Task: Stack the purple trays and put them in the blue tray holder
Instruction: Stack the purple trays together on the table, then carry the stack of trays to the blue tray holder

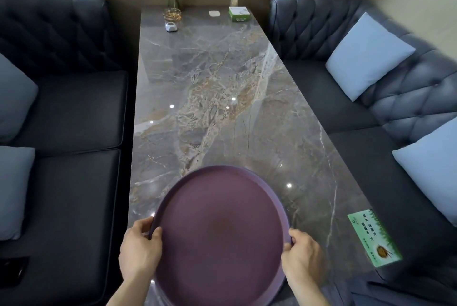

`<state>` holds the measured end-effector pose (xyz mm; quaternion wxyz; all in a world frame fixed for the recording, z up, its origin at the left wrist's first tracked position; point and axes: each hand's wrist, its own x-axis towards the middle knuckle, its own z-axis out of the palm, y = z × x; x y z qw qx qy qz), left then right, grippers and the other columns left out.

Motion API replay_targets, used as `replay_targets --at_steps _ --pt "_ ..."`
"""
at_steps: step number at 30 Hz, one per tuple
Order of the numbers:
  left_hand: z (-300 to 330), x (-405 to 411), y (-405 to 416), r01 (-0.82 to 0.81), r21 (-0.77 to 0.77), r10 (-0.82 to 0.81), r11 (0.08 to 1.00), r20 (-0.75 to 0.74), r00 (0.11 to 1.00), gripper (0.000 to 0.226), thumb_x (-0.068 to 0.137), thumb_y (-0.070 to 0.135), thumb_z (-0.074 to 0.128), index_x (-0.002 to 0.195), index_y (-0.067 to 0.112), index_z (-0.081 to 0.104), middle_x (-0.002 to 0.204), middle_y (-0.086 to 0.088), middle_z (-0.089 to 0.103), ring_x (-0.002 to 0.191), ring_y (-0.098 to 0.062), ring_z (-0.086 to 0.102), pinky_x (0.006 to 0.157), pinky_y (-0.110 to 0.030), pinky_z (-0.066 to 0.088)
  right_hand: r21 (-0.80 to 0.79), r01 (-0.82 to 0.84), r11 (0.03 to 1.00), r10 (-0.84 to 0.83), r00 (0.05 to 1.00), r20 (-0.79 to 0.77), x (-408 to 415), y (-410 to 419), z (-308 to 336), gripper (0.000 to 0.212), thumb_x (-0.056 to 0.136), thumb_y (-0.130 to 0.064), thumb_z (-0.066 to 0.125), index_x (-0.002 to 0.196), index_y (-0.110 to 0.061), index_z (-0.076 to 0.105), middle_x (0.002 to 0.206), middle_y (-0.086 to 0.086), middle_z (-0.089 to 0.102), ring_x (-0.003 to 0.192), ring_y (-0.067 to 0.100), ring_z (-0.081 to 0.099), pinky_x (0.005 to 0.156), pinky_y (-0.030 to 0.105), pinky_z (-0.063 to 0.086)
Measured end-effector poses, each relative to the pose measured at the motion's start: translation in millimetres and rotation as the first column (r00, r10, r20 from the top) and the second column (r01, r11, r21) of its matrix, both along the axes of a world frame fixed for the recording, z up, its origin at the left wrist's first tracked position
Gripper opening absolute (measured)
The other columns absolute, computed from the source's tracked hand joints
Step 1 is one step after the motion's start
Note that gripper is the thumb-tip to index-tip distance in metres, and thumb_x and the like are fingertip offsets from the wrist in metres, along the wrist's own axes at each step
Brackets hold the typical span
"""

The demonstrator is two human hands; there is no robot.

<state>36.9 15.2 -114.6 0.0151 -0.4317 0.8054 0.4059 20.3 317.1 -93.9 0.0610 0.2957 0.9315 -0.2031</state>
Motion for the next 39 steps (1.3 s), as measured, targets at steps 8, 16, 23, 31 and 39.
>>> replay_targets --at_steps 8,16,23,31,39 --pt "0 -11 -11 0.072 -0.087 -0.06 0.994 0.13 0.99 0.015 0.087 0.02 0.061 0.093 0.033 0.065 0.101 0.001 0.075 0.086 -0.029 0.061 0.075 -0.038 0.046 -0.134 0.085 0.987 -0.089 0.996 -0.024 -2 0 -11 0.024 0.082 0.0 0.062 0.085 -0.024 0.057 0.068 -0.004 0.056 0.069 0.025 0.054 0.061 0.035 0.046" --pt "-9 -16 -5 0.111 0.048 -0.118 0.993 0.196 0.974 0.038 0.09 0.025 0.063 0.126 0.017 0.057 0.123 -0.007 0.07 0.106 -0.034 0.064 0.082 -0.04 0.047 -0.265 0.12 0.957 -0.12 0.993 0.016 -2 4 -23 0.029 0.085 0.0 0.056 0.099 -0.024 0.047 0.088 0.005 0.064 0.081 0.028 0.061 0.069 0.038 0.049" --pt "26 -22 -13 -0.045 0.192 0.037 0.98 0.047 0.998 0.025 0.086 0.023 0.07 0.108 0.019 0.06 0.106 -0.005 0.065 0.098 -0.031 0.063 0.088 -0.043 0.05 -0.384 0.057 0.922 -0.086 0.995 -0.058 -26 3 13 0.025 0.089 -0.005 0.052 0.103 -0.026 0.049 0.094 0.001 0.063 0.084 0.026 0.059 0.073 0.037 0.044" --pt "127 -74 -58 -0.048 0.306 0.129 0.951 -0.251 0.959 0.03 0.078 0.035 0.066 0.106 0.024 0.061 0.099 -0.005 0.074 0.088 -0.027 0.071 0.083 -0.052 0.058 -0.572 -0.152 0.806 -0.031 0.954 -0.298 -100 -35 133 0.022 0.097 -0.013 0.05 0.115 -0.026 0.047 0.108 0.002 0.061 0.086 0.016 0.06 0.064 0.03 0.044" --pt "295 -109 -97 0.046 0.276 0.12 0.96 -0.556 0.823 0.068 0.072 0.016 0.067 0.137 0.029 0.055 0.123 0.001 0.068 0.108 -0.024 0.067 0.101 -0.047 0.051 -0.435 -0.368 0.822 0.088 0.836 -0.541 -151 -89 318 0.055 0.091 -0.031 0.062 0.141 -0.013 0.045 0.141 0.009 0.051 0.125 0.03 0.052 0.099 0.039 0.044"
